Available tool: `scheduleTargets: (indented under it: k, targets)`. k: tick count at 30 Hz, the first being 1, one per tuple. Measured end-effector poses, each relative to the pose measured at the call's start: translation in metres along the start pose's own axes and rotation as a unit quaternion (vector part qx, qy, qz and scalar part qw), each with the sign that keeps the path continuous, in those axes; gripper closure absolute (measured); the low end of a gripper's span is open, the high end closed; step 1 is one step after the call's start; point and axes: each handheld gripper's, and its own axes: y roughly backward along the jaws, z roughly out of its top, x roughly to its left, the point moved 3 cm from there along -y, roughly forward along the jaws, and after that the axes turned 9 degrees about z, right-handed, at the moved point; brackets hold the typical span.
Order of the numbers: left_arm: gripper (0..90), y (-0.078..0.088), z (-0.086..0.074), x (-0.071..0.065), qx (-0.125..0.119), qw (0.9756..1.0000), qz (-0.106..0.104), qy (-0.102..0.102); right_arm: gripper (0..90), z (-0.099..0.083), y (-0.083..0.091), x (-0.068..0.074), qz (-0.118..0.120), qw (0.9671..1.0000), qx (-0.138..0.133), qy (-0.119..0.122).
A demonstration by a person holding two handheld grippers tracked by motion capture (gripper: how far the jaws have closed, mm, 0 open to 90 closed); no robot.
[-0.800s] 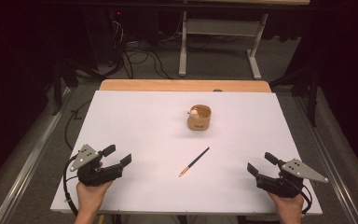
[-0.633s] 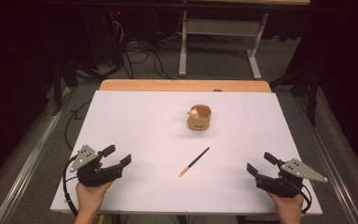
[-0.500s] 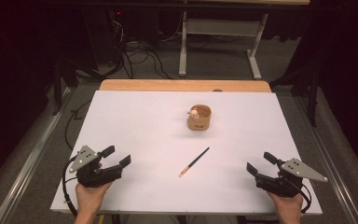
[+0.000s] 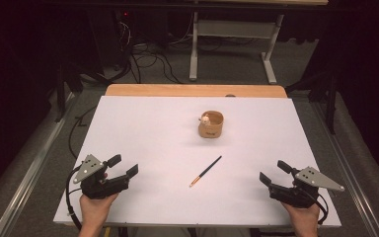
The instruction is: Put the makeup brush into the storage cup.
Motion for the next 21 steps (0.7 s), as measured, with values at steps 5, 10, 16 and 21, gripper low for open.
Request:
scheduleTargets:
  k: [5,10,16,21]
  targets:
    - [26.0,0.0,0.0,0.0,0.001,1.0,-0.002,-0.002,22.6,0.0,0.0,0.001,0.001,1.0,0.0,0.001]
    - [26.0,-0.004,0.002,-0.001,0.001,1.0,-0.007,-0.005,22.6,-0.002,0.001,0.001,-0.002,1.0,0.005,0.002]
    - [26.1,-0.009,0.003,-0.003,0.004,0.9999,-0.014,-0.009,22.8,-0.002,0.007,0.003,-0.007,1.0,0.001,0.001]
    - [26.1,-0.012,0.004,-0.005,0.007,0.9998,-0.016,-0.012,23.0,-0.003,0.006,0.005,-0.004,1.0,0.004,0.0]
